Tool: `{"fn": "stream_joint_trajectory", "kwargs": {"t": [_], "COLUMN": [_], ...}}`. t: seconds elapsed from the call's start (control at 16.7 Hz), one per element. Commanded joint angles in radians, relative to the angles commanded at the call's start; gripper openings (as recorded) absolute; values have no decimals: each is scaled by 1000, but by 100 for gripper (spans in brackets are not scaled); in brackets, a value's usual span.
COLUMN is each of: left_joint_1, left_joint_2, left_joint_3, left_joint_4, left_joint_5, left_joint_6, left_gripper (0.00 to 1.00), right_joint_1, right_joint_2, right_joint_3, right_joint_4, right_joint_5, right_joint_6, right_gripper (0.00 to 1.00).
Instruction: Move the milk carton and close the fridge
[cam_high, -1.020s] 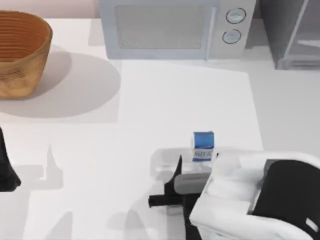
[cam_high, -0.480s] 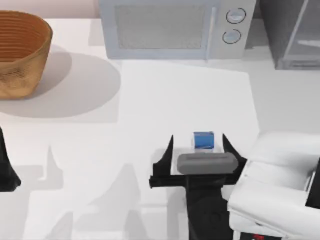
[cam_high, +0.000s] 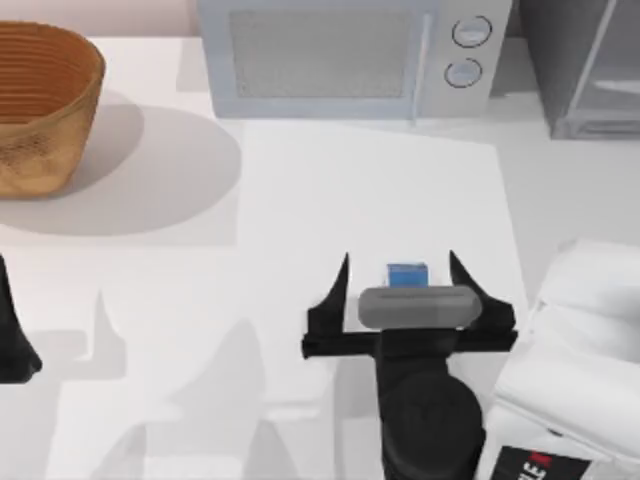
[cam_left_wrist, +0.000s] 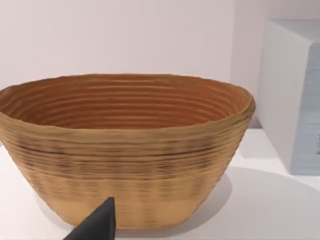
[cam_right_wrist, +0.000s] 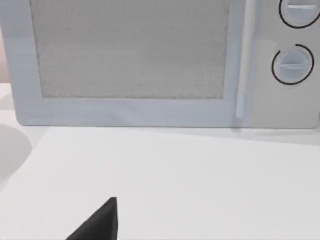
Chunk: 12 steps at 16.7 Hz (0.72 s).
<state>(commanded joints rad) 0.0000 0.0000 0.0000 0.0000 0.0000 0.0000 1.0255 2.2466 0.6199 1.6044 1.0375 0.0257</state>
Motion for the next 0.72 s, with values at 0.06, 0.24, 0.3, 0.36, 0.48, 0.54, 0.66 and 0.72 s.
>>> {"fn": "stream_joint_trajectory", "kwargs": {"t": [0.06,0.24,0.3,0.36,0.48,0.54,0.66,0.72], "left_joint_1": [0,0,0,0,0,0,0,0], "left_joint_2": [0,0,0,0,0,0,0,0], "left_joint_3": [0,0,0,0,0,0,0,0], "left_joint_4": [0,0,0,0,0,0,0,0], "left_joint_5": [0,0,0,0,0,0,0,0], "left_joint_6": [0,0,0,0,0,0,0,0], "left_gripper": [100,100,100,100,100,100,100,100], "right_joint_1": [-5,-20,-25,-30,-40,-45,-53,-56], "right_joint_2": [1,16,24,34,58,71,99,111], "right_joint_3": [1,6,8,10,16,20,26,30], "right_joint_4": [0,12,19,27,47,57,78,88], "right_joint_5": [-5,-20,-25,-30,-40,-44,-52,-56], "right_joint_6": [0,-2,-3,-3,-4,-5,-6,-6], "right_gripper": [100,100,100,100,100,100,100,100]}}
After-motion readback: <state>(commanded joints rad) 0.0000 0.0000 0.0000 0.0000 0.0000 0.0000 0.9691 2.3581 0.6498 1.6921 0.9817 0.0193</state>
